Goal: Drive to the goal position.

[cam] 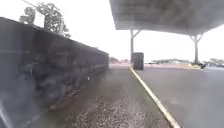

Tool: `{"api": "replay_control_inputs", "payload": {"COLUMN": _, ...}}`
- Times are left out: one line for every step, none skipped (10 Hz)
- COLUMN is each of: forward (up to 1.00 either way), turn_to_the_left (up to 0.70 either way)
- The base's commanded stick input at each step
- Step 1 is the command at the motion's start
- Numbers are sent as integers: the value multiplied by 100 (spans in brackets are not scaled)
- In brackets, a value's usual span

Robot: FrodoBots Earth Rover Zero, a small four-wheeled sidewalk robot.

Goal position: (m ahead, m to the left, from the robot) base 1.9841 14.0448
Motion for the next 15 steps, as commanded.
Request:
{"api": "replay_control_inputs", "payload": {"forward": 70, "turn_to_the_left": 0}}
{"api": "replay_control_inputs", "payload": {"forward": 70, "turn_to_the_left": 0}}
{"api": "replay_control_inputs", "payload": {"forward": 70, "turn_to_the_left": 0}}
{"api": "replay_control_inputs", "payload": {"forward": 70, "turn_to_the_left": 0}}
{"api": "replay_control_inputs", "payload": {"forward": 70, "turn_to_the_left": 0}}
{"api": "replay_control_inputs", "payload": {"forward": 70, "turn_to_the_left": 0}}
{"api": "replay_control_inputs", "payload": {"forward": 70, "turn_to_the_left": -9}}
{"api": "replay_control_inputs", "payload": {"forward": 70, "turn_to_the_left": -21}}
{"api": "replay_control_inputs", "payload": {"forward": 70, "turn_to_the_left": -1}}
{"api": "replay_control_inputs", "payload": {"forward": 70, "turn_to_the_left": 0}}
{"api": "replay_control_inputs", "payload": {"forward": 70, "turn_to_the_left": 0}}
{"api": "replay_control_inputs", "payload": {"forward": 70, "turn_to_the_left": 0}}
{"api": "replay_control_inputs", "payload": {"forward": 70, "turn_to_the_left": 0}}
{"api": "replay_control_inputs", "payload": {"forward": 70, "turn_to_the_left": 0}}
{"api": "replay_control_inputs", "payload": {"forward": 70, "turn_to_the_left": -3}}
